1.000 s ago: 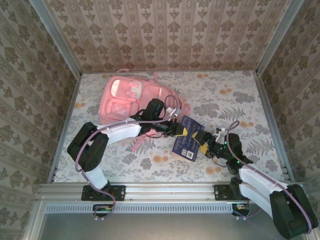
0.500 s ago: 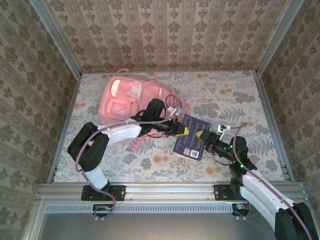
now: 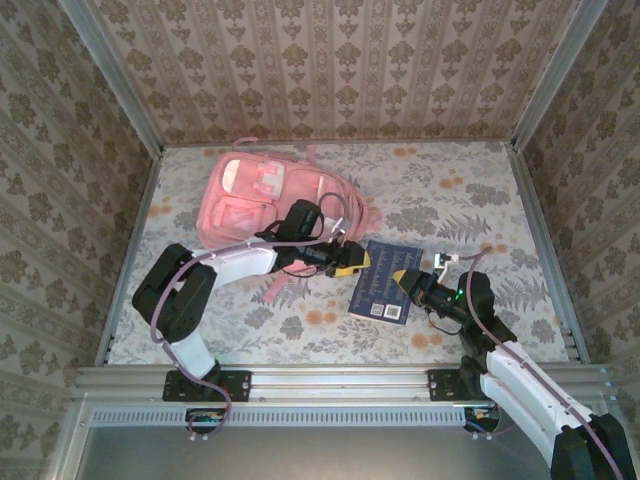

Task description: Pack the student bag

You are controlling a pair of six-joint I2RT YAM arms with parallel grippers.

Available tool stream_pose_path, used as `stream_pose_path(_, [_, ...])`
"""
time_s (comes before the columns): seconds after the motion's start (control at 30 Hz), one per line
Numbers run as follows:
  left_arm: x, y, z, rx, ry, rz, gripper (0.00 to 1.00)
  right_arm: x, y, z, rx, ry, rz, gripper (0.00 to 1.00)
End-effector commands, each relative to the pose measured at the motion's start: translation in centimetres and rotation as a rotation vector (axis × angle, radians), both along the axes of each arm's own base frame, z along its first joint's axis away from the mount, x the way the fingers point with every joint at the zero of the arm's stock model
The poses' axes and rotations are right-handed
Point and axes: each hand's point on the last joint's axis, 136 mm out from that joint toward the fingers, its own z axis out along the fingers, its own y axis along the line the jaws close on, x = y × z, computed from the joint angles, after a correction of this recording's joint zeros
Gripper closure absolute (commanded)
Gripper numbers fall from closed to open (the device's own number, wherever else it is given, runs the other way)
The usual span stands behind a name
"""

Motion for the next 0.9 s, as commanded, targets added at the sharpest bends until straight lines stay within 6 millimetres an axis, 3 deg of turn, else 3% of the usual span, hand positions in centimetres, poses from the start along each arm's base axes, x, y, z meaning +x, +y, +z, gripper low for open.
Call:
stream_pose_path(0.0, [-0.2, -0.2, 0.2, -0.014, 0.003, -0.006, 0.35, 0.2, 0.4, 2.5, 0.024, -0.073, 0.02, 1.0])
stream_pose_path(0.23, [-0.5, -2.2, 0.1, -0.065, 0.036, -0.035, 0.38, 0.4, 0.6, 3.6, 0.052, -0.088, 0.019, 1.0])
stream_pose_path(0.4, [-1.1, -3.4, 1.2, -0.104, 0.026, -0.071, 0.63, 0.8, 0.5, 3.2, 0.032, -0.07, 0.011, 1.0])
stream_pose_path(0.5, [-1.1, -3.5, 1.7, -0.112, 0.017, -0.075, 0.73, 0.9, 0.6, 2.7, 0.017, -0.052, 0.011, 1.0])
stream_pose_path(0.63, [-1.2, -3.6, 2.1, -0.12, 0.008, -0.08, 0.76, 0.9, 0.7, 2.0, -0.005, -0.035, 0.014, 0.69])
stream_pose_path(0.7, [-1.3, -3.7, 2.2, -0.122, 0.008, -0.084, 0.77, 0.9, 0.9, 1.8, -0.01, -0.028, 0.018, 0.64])
stream_pose_path(0.8, [-1.5, -4.0, 2.4, -0.125, 0.004, -0.089, 0.77, 0.9, 1.2, 1.7, -0.014, -0.03, 0.023, 0.67])
stream_pose_path(0.87, [-1.5, -4.1, 2.4, -0.121, 0.0, -0.09, 0.77, 0.9, 1.3, 1.6, -0.022, -0.03, 0.028, 0.8])
